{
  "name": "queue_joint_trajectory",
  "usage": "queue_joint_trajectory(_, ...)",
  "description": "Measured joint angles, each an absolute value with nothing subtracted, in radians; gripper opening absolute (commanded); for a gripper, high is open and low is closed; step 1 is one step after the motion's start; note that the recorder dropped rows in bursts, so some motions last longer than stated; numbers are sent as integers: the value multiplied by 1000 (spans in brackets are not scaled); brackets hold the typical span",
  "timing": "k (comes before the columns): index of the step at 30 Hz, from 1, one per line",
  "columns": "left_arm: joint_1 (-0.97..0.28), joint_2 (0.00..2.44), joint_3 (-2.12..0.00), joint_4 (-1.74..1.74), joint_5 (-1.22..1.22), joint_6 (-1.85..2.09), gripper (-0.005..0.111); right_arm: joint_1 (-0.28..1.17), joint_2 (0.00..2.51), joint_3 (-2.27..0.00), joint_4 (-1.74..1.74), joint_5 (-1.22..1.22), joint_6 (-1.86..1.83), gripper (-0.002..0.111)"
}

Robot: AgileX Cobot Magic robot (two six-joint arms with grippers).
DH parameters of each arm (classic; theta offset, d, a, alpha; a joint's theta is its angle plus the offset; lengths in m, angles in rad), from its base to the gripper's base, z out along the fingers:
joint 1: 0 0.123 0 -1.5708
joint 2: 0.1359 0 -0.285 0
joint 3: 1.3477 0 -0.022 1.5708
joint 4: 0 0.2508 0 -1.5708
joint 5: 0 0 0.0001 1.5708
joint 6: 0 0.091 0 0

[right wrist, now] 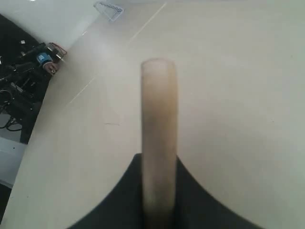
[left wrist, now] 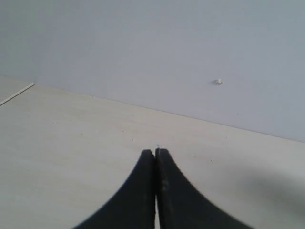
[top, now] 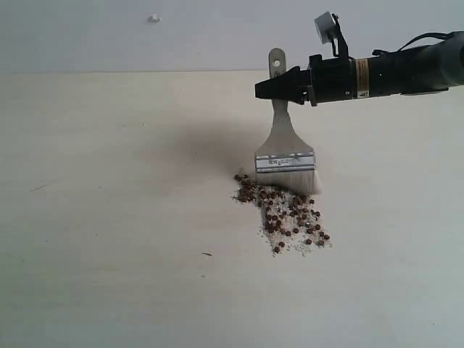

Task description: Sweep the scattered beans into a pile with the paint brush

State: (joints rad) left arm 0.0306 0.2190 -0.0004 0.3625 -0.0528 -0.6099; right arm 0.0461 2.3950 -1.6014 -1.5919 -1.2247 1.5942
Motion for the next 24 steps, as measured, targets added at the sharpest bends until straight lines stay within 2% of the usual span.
queue_joint_trajectory(8, 31, 219, 0, 363, -53, -610, 0, 46, 2351, -1601, -1537, -1219, 1482, 0)
queue_joint_trajectory(17, 31, 219, 0, 363, -53, -610, 0, 46, 2276, -1599, -1537, -1215, 1534, 0)
queue_joint_trajectory(24, 31, 219, 0, 363, -53, -610, 0, 46, 2157, -1476, -1475, -1080, 1584, 0)
